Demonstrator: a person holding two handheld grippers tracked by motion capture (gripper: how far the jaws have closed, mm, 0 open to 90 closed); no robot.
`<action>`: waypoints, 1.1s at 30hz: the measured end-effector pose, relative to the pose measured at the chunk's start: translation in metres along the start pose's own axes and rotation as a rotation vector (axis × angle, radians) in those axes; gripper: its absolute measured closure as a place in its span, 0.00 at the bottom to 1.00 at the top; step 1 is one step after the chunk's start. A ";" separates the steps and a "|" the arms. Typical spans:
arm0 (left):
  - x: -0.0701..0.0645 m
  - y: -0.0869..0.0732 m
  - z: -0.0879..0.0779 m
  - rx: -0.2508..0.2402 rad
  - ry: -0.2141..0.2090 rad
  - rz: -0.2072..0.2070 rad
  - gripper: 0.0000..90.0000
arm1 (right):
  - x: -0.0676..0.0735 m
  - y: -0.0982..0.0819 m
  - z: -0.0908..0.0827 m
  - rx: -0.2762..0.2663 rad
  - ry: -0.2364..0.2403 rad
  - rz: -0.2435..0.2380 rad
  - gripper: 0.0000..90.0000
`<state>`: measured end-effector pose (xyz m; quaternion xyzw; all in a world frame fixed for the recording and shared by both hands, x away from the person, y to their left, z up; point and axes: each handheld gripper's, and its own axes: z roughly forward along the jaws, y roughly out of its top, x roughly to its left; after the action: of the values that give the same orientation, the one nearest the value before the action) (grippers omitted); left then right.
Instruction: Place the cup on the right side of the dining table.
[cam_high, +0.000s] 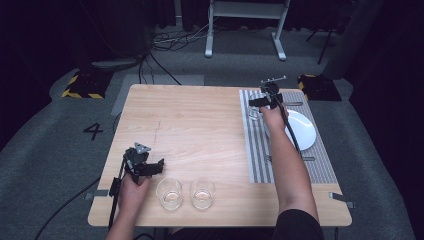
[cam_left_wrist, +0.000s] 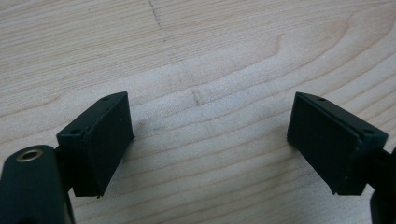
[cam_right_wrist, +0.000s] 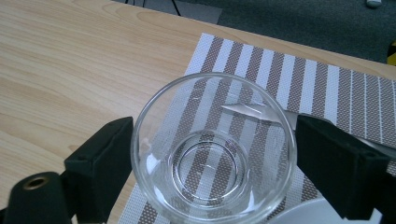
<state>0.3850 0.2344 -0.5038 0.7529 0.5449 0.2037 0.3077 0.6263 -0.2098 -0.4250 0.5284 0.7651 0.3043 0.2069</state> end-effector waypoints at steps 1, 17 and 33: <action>0.000 0.000 0.000 0.000 0.000 0.000 0.16 | 0.000 0.001 -0.002 0.004 -0.005 -0.005 0.16; 0.000 0.000 0.001 -0.002 0.002 -0.005 0.16 | 0.008 -0.001 -0.053 -0.066 0.028 -0.064 0.17; 0.000 0.001 0.001 -0.002 0.003 -0.004 0.16 | 0.003 -0.020 -0.109 -0.088 0.101 -0.074 0.17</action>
<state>0.3858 0.2339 -0.5039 0.7512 0.5469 0.2045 0.3079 0.5421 -0.2395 -0.3588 0.4741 0.7794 0.3561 0.2022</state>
